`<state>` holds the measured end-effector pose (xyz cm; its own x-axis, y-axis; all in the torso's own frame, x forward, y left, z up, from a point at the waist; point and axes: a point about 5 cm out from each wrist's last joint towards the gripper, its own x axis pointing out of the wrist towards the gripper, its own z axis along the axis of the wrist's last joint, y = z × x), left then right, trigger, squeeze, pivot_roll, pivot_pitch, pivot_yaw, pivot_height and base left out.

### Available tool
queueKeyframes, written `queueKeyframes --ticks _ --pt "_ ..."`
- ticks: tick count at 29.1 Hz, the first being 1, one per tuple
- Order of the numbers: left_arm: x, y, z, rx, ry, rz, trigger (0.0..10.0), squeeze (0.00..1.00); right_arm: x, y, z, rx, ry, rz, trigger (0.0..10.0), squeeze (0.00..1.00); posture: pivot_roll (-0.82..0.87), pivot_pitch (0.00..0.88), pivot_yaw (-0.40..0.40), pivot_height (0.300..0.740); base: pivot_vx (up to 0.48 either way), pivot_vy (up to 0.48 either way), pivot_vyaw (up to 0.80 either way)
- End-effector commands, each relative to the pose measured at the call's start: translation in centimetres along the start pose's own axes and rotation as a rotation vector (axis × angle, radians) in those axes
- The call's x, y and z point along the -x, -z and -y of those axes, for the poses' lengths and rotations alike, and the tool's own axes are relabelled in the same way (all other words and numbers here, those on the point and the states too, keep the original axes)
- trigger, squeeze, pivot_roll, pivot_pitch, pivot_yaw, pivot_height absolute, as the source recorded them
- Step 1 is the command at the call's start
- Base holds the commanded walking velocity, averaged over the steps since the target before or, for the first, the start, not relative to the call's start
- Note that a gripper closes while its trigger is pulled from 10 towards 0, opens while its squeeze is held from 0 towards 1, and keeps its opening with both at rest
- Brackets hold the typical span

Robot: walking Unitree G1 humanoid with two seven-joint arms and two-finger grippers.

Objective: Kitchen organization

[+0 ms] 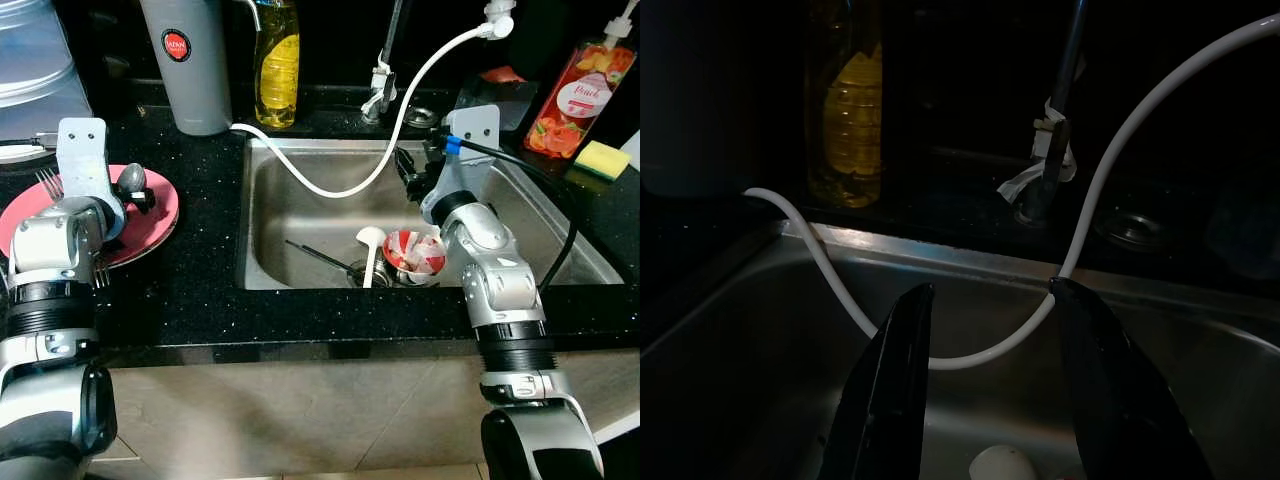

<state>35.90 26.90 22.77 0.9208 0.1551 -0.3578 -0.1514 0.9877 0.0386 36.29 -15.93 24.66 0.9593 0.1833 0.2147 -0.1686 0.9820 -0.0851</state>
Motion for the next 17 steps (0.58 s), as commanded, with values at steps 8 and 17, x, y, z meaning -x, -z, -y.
queueKeyframes --ticks 8,17 --pt "1.1 -4.1 -1.5 -0.051 -0.001 0.105 10.0 0.00 0.0 -0.8 0.0 0.003 0.017 0.034 10.0 0.00 0.28 0.000 -0.020 0.740 0.000 0.000 0.00" --pt "1.8 -5.5 -1.8 -0.049 0.000 0.151 10.0 0.00 0.0 -1.0 0.2 0.007 0.018 0.040 10.0 0.00 0.29 0.000 -0.028 0.740 0.000 0.000 0.00"
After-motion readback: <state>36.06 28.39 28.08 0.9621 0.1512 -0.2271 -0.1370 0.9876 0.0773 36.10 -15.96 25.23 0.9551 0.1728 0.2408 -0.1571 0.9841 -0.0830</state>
